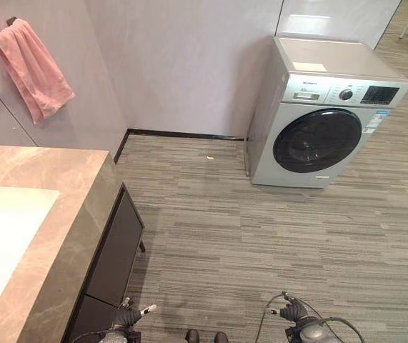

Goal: Put brush and paste in cup on sink, flatten towel.

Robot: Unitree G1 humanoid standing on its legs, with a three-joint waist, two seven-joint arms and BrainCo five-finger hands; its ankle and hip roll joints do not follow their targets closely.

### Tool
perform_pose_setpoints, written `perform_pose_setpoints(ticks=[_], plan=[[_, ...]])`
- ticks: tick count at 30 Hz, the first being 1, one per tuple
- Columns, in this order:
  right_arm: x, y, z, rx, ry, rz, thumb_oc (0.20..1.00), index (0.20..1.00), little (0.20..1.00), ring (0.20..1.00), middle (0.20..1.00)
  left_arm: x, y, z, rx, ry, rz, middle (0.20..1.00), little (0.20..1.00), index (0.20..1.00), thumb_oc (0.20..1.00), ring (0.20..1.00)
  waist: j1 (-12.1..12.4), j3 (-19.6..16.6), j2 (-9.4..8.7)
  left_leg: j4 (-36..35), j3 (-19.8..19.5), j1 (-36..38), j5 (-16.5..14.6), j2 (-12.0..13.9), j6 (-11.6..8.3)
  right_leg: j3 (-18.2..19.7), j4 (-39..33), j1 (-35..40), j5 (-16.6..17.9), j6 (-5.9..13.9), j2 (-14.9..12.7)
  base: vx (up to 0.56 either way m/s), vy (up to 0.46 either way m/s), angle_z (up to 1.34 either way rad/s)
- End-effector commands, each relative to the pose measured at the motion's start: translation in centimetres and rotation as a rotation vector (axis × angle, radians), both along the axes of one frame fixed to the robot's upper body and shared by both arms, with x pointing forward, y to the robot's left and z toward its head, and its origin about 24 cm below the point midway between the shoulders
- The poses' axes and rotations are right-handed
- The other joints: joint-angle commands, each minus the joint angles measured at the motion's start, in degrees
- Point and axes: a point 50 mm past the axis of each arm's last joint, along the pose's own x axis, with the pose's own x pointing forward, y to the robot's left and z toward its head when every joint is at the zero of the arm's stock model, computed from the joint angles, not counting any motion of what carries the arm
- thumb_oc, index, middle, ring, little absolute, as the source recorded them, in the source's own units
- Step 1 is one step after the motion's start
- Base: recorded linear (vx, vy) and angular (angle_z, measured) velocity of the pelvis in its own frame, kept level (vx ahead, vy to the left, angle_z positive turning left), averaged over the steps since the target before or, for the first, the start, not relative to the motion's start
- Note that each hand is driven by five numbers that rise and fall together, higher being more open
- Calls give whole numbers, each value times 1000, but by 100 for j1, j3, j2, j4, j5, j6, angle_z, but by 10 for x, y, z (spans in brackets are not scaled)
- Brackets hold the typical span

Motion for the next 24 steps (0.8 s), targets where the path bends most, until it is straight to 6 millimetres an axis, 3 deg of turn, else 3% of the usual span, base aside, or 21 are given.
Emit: perform_pose_setpoints(ticks=[1,3,8,14,15,18,19,22,24], plan=[[14,-5,10,-7,-70,35,1000,1000,1000,1000,1000,22,3,14,-18,-111,-4,1000,1000,1000,1000,1000,128,-96,-133,1054,-186,-276,-502,-71,-10,-352,19,70,99,352,-174,12,-108,-11],[18,-8,13,-21,-87,67,1000,1000,1000,1000,1000,35,2,26,-41,-194,-16,1000,1000,1000,1000,1000,186,0,-177,1691,-239,-495,-589,-24,-57,-533,209,119,-26,230,-122,21,-149,12],[22,-21,17,-49,-97,17,1000,1000,1000,1000,1000,45,-2,31,-47,-220,-29,1000,1000,1000,1000,1000,133,194,-154,2425,-270,-753,-940,1,42,-699,779,6,-324,101,-73,1,-74,21],[19,-25,16,-51,-93,-35,1000,1000,1000,1000,1000,52,-2,32,-43,-229,-9,1000,1000,1000,1000,1000,57,195,-180,2501,-328,-826,-918,-7,40,-648,811,-21,-384,57,-15,29,-44,4],[18,-25,15,-50,-93,-34,1000,1000,1000,1000,1000,51,-2,32,-40,-226,-9,1000,1000,1000,1000,1000,62,184,-203,2496,-335,-837,-867,0,22,-627,746,9,-346,55,1,82,-115,4],[13,-20,14,2,-100,-78,1000,1000,1000,1000,1000,53,-4,32,-35,-224,-23,1000,1000,1000,1000,1000,135,251,-331,3534,-517,-1512,284,40,-354,-531,119,383,-75,-100,119,42,-156,3],[17,-22,17,10,-127,-90,1000,1000,1000,1000,1000,55,-5,33,-43,-233,-13,1000,1000,1000,1000,1000,158,337,-344,3961,-552,-1806,400,-64,-313,-458,-81,495,7,-152,130,51,-61,5],[18,-20,18,2,-125,-52,1000,1000,1000,1000,1000,55,-5,32,-49,-236,8,1000,1000,1000,1000,1000,171,268,-352,3483,-285,-2019,217,-22,-295,-416,-294,629,-38,-121,44,200,64,-12],[16,-21,16,-6,-113,-49,1000,1000,1000,1000,1000,48,1,29,-43,-221,35,1000,1000,1000,1000,1000,263,177,-278,1952,-122,-2151,257,-44,-316,-294,-459,819,-105,-10,106,351,178,-2]])
